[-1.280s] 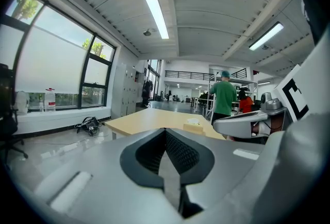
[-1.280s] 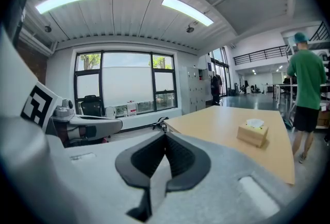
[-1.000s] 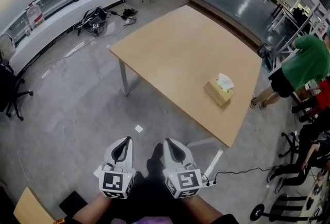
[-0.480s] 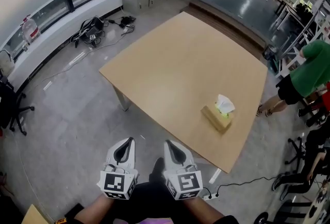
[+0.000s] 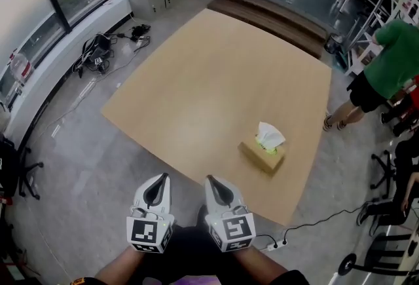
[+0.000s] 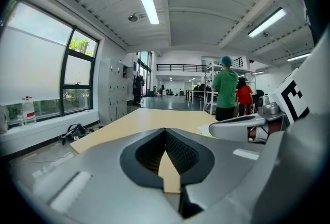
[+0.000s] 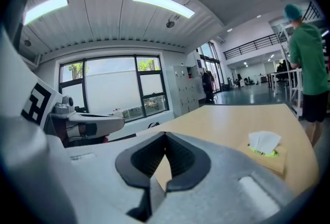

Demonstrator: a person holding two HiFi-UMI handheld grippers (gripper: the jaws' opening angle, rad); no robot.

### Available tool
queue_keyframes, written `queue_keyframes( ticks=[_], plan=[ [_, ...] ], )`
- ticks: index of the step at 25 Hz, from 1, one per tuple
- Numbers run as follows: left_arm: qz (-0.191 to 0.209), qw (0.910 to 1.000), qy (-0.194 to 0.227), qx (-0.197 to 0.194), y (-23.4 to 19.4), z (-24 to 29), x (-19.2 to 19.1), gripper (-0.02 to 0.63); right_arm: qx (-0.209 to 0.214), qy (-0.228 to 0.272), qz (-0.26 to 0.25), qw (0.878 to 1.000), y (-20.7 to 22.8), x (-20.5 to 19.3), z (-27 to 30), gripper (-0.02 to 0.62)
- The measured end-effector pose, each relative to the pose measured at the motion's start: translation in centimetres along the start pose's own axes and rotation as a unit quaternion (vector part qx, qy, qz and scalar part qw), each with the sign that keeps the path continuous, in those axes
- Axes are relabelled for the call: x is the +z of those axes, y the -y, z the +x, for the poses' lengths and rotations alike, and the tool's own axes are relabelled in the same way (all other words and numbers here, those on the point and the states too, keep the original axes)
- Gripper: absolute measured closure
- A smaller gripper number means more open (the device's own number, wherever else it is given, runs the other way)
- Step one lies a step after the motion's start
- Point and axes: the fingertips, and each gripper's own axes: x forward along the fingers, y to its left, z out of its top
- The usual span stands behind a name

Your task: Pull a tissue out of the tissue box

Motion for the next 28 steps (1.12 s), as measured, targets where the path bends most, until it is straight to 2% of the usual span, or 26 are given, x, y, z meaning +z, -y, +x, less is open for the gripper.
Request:
queue_keyframes(
  ticks=[5, 12, 20, 28],
  plan=[
    [0.013, 0.9989, -0.002, -0.046, 1.4, 3.0, 1.1, 0.588, -0.042, -0.001, 0.016, 0.999, 2.6, 0.3, 0.2, 0.603],
    [0.030, 0.9903, -0.005, -0.135, 2.7, 8.9, 2.2, 0.588, -0.134, -0.005, 0.041, 0.990, 7.3, 0.9, 1.2, 0.603],
    [0.045, 0.9661, -0.003, -0.254, 3.5, 15.2, 5.1, 0.588, -0.265, 0.004, 0.081, 0.961, 11.4, 2.7, 2.2, 0.603],
    [0.055, 0.9367, -0.031, -0.344, 4.5, 17.7, 3.4, 0.588, -0.372, -0.013, 0.107, 0.922, 13.9, 1.7, 0.4, 0.603]
  ],
)
